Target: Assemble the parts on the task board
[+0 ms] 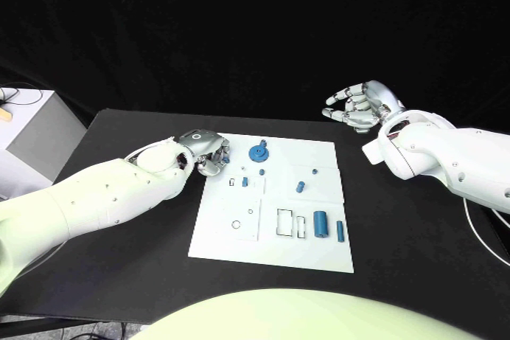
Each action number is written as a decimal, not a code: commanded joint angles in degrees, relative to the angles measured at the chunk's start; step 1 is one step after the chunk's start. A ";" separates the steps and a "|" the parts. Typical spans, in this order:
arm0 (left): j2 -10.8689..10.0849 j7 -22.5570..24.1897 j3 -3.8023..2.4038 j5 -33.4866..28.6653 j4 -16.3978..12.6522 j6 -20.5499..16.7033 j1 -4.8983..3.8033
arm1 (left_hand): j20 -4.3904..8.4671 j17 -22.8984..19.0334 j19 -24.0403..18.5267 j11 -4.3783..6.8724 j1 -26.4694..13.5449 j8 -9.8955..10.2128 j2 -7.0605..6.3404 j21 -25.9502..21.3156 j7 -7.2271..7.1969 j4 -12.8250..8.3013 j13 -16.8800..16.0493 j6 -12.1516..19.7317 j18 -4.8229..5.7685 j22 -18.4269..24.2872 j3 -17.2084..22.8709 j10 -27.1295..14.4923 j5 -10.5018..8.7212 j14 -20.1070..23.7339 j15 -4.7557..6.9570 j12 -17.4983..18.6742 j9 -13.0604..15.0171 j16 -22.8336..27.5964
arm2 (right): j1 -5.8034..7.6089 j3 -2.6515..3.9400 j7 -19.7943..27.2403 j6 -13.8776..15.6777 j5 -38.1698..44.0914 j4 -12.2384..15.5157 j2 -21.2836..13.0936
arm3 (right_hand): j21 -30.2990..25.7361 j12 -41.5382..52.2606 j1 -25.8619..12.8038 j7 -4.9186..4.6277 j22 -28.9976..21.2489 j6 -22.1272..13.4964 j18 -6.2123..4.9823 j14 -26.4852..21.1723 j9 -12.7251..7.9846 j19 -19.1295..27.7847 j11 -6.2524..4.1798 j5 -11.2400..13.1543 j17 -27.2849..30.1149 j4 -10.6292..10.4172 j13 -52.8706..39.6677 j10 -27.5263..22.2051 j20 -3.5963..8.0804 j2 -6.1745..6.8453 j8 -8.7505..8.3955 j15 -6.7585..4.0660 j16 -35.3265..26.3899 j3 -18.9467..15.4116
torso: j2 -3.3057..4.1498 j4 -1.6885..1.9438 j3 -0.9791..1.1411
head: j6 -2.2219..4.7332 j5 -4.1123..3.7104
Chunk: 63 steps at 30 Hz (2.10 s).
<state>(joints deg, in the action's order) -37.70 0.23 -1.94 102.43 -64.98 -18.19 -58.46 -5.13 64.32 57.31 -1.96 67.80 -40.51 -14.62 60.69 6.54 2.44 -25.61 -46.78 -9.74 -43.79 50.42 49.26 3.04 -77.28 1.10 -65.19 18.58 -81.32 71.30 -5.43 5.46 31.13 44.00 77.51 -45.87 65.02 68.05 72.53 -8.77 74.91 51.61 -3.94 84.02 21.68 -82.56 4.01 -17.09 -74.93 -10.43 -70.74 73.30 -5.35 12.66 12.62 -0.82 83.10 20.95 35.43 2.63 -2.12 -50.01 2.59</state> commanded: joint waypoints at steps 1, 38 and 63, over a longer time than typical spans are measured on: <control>0.00 -0.29 0.04 0.43 -0.09 0.37 0.08 | -0.03 -0.02 -0.38 -0.40 0.02 0.17 -0.45 -0.38 -0.06 0.00 -0.10 0.39 -0.37 0.08 -0.30 -0.01 0.14 0.04 -0.21 0.13 -0.02 0.27 | -0.03 0.02 0.56 -0.36 0.31 0.02 -0.02 | -0.19 -0.08 0.11 -0.05 4.12 -0.39 -0.77 2.54 0.08 0.01 -0.10 -0.34 -4.87 -0.33 0.05 0.04 0.00 -0.40 0.10 0.41 -0.03 0.08 | 0.00 0.01 -0.03 | 0.01 -0.03; -0.05 -1.49 0.03 0.43 -0.03 1.85 0.08 | -0.44 -1.25 -1.45 -0.79 2.22 2.26 -1.59 -2.78 0.76 1.29 -0.65 3.30 -0.72 2.53 -4.11 -1.10 0.13 1.17 -0.57 -0.29 -1.49 0.92 | -0.03 0.02 0.51 -0.30 0.31 0.23 -0.24 | -0.19 -0.08 0.11 -0.05 4.12 -0.39 -0.77 2.54 0.08 0.01 -0.10 -0.34 -4.87 -0.33 0.05 0.04 0.00 -0.40 0.10 0.41 -0.03 0.08 | -0.01 0.01 -0.01 | 0.01 -0.17; -0.02 -4.64 0.01 1.25 0.44 1.83 0.09 | -1.87 -0.96 -0.73 -3.11 5.71 -3.01 -1.28 -2.81 2.98 3.48 -0.32 8.77 -0.64 2.44 -7.31 -1.41 0.18 1.13 -2.47 -0.31 -0.05 0.73 | -0.03 0.02 0.47 -0.27 0.31 0.32 -0.34 | -0.19 -0.08 0.11 -0.05 4.12 -0.39 -0.77 2.54 0.08 0.01 -0.10 -0.34 -4.87 -0.33 0.05 0.04 0.00 -0.40 0.10 0.41 -0.03 0.08 | 0.00 0.03 -0.03 | 0.01 -0.16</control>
<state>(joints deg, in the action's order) -37.79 -3.22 -1.98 102.99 -64.64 -17.03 -58.46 -6.58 63.29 56.71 -4.73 73.14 -43.42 -15.83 58.07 9.60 5.80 -25.98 -38.36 -9.73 -41.29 43.14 47.72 3.04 -76.16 -1.04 -65.19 18.48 -80.71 71.30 -5.43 5.43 31.14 44.00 77.75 -46.20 65.02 68.05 72.53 -8.77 74.92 51.61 -3.94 84.02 21.70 -82.56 4.01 -17.09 -74.91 -10.42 -70.74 73.30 -5.35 12.66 12.62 -0.82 83.10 20.95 35.43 2.64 -2.15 -50.01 2.45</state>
